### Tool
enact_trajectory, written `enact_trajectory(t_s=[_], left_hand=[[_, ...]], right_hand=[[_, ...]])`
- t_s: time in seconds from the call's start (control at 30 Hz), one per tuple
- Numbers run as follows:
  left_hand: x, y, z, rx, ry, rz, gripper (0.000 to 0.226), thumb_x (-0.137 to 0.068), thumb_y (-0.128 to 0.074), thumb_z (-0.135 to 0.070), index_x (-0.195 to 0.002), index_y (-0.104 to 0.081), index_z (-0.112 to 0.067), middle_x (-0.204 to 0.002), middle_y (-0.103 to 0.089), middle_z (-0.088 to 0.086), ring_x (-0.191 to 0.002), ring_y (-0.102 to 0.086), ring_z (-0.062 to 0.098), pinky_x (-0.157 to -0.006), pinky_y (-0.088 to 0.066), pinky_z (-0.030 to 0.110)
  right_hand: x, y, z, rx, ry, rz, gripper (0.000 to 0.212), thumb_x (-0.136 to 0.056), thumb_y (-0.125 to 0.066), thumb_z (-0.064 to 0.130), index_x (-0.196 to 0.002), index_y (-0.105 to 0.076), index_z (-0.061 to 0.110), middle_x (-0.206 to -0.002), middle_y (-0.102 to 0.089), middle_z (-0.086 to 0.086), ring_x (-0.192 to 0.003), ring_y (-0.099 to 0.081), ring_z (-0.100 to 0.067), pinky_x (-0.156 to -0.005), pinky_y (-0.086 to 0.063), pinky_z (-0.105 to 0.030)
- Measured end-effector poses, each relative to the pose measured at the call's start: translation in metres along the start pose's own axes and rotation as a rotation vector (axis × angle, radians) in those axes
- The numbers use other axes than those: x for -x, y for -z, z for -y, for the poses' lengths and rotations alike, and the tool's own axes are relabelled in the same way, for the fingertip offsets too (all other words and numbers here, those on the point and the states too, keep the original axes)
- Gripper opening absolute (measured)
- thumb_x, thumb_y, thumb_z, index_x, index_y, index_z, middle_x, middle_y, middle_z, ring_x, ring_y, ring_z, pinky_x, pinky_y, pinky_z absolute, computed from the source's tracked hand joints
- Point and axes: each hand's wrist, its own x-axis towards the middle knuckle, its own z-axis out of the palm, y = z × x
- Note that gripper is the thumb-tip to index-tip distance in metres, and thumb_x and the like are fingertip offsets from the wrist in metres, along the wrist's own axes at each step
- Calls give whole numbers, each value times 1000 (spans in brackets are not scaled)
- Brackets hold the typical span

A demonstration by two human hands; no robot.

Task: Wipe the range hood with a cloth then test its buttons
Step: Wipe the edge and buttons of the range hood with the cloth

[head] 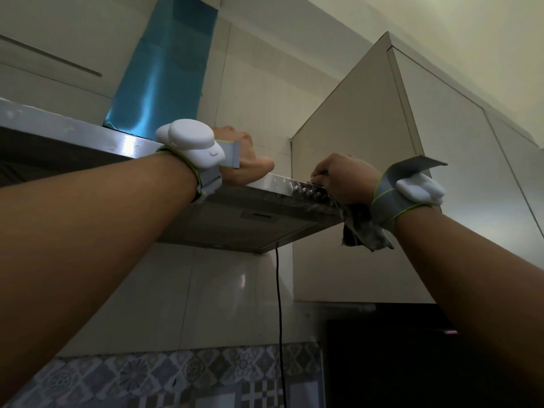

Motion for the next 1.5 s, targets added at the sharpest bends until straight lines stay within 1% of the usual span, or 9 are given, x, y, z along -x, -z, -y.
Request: enact_trajectory(t_s=[0.13, 0.3, 0.4, 0.53, 0.73, 0.83, 1.13, 1.3, 1.5], left_hand=[[1, -1, 1, -20, -6, -34, 51, -95, -43, -47, -57, -41, -13, -59, -38, 5, -55, -35, 20, -56, -29, 25], [-3, -1, 4, -24, 0, 27, 50, -96, -42, -45, -58, -43, -14, -61, -39, 6, -62, -42, 22, -66, -36, 27], [-4, 0, 5, -63, -13, 48, 49, -97, -42, -46, -59, -43, -15, -64, -43, 6, -64, -44, 22, -62, -35, 24], [-2, 3, 4, -60, -2, 30, 47, -94, -43, -43, -57, -47, -13, -58, -40, 5, -63, -43, 26, -66, -38, 27], [-5, -1, 7, -63, -10, 61, 50, -92, -41, -53, -79, -57, -7, -74, -50, 10, -72, -49, 25, -72, -40, 28], [-7, -1, 10, -45, -13, 42, 51, -83, -38, -55, -75, -59, -9, -72, -52, 10, -69, -51, 26, -70, -42, 29], [-9, 0, 11, -41, 9, 79, 45, -94, -41, -46, -77, -61, -9, -74, -52, 11, -72, -50, 28, -71, -42, 29], [-6, 8, 11, 6, 43, 87, 48, -92, -37, -47, -65, -55, -12, -68, -50, 11, -71, -51, 33, -73, -48, 33], [-5, 12, 13, 66, 69, 123, 50, -95, -33, -48, -65, -53, -14, -67, -54, 9, -72, -53, 31, -76, -48, 34]], right_hand=[[0, 2, 8, -11, 14, -10, 23, -95, -54, 26, -107, -74, 24, -113, -70, -1, -109, -59, -25, -91, -47, -33], [2, 6, 21, -11, 29, -5, 24, -94, -53, 24, -107, -74, 24, -114, -69, -3, -109, -59, -26, -89, -46, -31], [3, 8, 29, -6, 31, -15, 25, -93, -53, 22, -105, -75, 23, -113, -69, -4, -106, -60, -27, -88, -48, -33], [4, 10, 33, -10, 45, -20, 26, -94, -52, 21, -106, -74, 22, -113, -69, -4, -106, -60, -27, -84, -45, -28], [1, 12, 41, -18, 59, -13, 26, -95, -51, 22, -109, -74, 21, -114, -69, -3, -108, -59, -26, -87, -46, -30], [0, 12, 46, -14, 75, -16, 27, -96, -50, 22, -108, -74, 20, -114, -69, -2, -107, -60, -25, -88, -47, -32], [-7, 14, 62, 29, 111, -12, 23, -93, -54, 24, -103, -75, 22, -110, -70, -6, -103, -61, -28, -81, -46, -28], [-10, 19, 70, 67, 115, 11, 24, -92, -54, 23, -102, -75, 16, -109, -70, -7, -105, -61, -29, -89, -51, -34], [-10, 25, 80, 93, 131, 34, 24, -93, -55, 23, -104, -75, 17, -110, -70, -3, -106, -61, -27, -92, -51, -38]])
